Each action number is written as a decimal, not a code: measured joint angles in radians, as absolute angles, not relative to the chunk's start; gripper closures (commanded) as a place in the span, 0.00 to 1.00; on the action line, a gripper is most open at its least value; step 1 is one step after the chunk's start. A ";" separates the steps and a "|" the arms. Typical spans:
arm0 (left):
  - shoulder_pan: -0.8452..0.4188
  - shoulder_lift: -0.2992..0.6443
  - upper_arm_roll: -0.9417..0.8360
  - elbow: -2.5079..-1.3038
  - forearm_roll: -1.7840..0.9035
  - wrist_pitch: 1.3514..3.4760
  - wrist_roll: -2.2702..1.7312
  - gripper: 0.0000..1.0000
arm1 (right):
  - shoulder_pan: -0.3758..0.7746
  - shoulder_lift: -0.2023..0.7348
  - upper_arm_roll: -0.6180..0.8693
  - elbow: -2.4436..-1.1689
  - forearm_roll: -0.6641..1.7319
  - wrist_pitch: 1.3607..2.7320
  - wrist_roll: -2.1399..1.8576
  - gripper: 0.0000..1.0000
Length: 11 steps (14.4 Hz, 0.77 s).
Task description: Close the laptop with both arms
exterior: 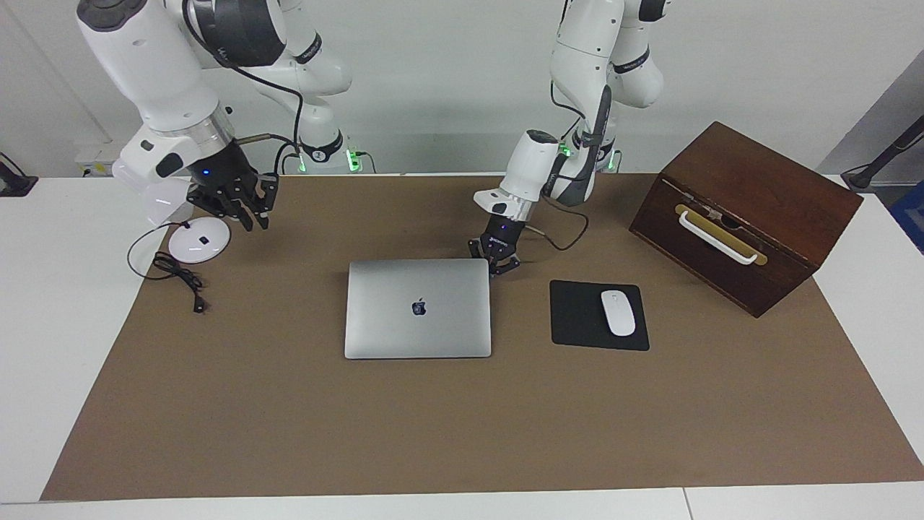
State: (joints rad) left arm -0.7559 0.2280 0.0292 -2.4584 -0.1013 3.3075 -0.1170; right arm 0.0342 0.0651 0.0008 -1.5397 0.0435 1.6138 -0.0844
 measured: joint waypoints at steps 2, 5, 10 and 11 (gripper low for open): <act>-0.750 0.197 0.029 -2.465 -0.101 3.241 -0.117 1.00 | 0.011 0.059 0.000 -1.539 0.024 1.614 -0.124 0.01; -0.738 0.145 0.029 -2.468 -0.101 3.124 -0.117 1.00 | -0.033 0.047 0.000 -1.538 0.013 1.614 -0.172 0.00; -0.709 0.009 0.033 -2.460 -0.101 2.820 -0.118 1.00 | -0.084 0.033 0.000 -1.543 -0.036 1.614 -0.187 0.00; -0.699 -0.019 0.034 -2.452 -0.101 2.753 -0.118 1.00 | -0.090 0.031 -0.001 -1.548 -0.036 1.614 -0.187 0.00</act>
